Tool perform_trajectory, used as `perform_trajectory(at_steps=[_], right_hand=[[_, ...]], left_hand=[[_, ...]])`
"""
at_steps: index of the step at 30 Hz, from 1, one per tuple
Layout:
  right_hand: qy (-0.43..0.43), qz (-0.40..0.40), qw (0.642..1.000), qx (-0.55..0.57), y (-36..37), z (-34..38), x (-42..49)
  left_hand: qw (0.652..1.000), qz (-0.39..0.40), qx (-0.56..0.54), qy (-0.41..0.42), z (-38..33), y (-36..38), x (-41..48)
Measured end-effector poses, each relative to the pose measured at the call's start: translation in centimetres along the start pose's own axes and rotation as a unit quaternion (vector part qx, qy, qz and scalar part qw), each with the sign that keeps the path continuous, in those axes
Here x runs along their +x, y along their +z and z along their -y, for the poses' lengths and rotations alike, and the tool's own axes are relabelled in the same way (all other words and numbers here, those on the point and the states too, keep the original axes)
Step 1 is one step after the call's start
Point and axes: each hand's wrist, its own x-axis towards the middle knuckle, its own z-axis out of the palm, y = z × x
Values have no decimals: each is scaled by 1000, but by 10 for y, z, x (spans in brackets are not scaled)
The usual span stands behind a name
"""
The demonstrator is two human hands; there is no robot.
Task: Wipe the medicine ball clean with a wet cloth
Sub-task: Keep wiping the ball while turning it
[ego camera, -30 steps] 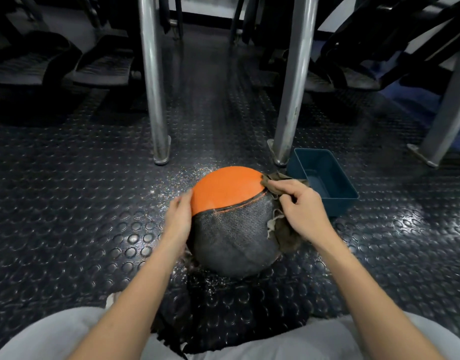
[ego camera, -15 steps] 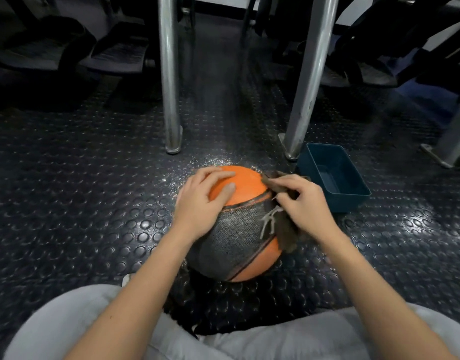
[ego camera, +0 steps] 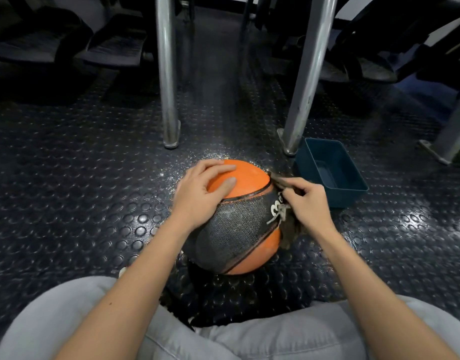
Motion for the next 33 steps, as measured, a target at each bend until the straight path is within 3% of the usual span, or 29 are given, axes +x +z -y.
perform_trajectory(at_steps=[2, 7, 9, 12, 13, 17, 21, 23, 26, 28, 30, 33], right_hand=[[-11, -8, 1000, -4, 5, 7, -7], [-179, -11, 982, -52, 16, 25, -34], [-140, -13, 989, -35, 12, 16, -19], [35, 2, 999, 31, 5, 6, 6], [51, 4, 998, 34, 5, 3, 8], [-79, -23, 997, -8, 17, 17, -24], [-222, -56, 972, -51, 24, 20, -47], [-190, -64, 979, -27, 21, 10, -33], [7, -46, 998, 51, 13, 5, -4], [56, -36, 996, 62, 11, 4, 1], [-5, -40, 998, 40, 15, 13, -11], [-195, -40, 979, -36, 27, 27, -40]], left_hand=[[1000, -2, -5, -4, 1, -1, 0], [999, -26, -46, 5, 9, -3, -2], [999, -21, -40, 13, 9, -2, -5], [1000, -16, -13, 19, 6, 1, -6], [1000, -18, -11, 17, 6, 1, -5], [998, -32, -49, -2, 8, -2, -2], [998, -27, -58, 7, 13, -3, -1], [999, -7, -34, 19, 11, -3, 0], [1000, 8, -6, 25, 5, -1, -1], [1000, 10, 0, 18, 3, -1, 0], [1000, 5, -7, 11, 5, -1, -1], [1000, -10, -15, 18, 7, -2, 0]])
